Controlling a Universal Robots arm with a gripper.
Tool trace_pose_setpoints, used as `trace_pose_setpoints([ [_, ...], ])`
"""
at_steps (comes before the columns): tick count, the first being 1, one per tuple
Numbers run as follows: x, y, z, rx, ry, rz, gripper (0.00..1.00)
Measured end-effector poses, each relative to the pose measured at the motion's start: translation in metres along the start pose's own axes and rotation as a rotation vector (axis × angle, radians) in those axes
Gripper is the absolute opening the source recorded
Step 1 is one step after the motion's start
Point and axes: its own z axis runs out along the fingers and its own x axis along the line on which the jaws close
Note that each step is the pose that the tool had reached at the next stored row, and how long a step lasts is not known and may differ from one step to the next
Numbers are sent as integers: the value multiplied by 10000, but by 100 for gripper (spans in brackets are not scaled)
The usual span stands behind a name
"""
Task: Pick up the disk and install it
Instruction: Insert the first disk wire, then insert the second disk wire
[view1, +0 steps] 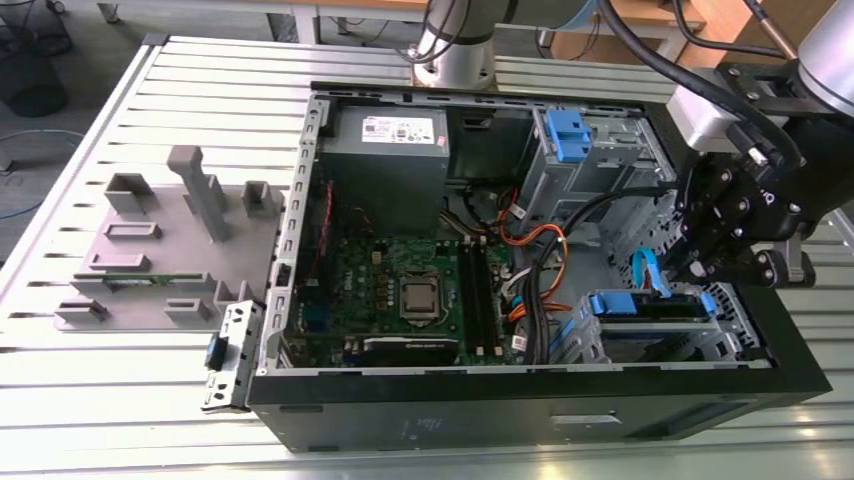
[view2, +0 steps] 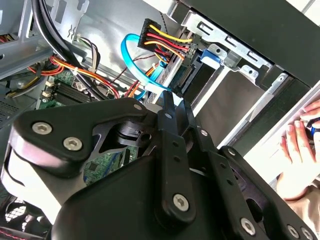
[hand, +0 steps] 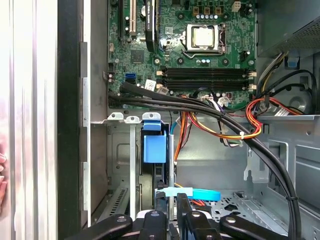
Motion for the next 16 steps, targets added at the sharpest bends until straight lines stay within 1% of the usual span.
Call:
trace_pose_setpoints([
  [3, 0, 0, -12, 0, 7, 0, 23],
  [8, 0, 0, -19, 0, 0, 0, 23],
  [16, 0, 0, -20, 0, 0, 0, 23],
])
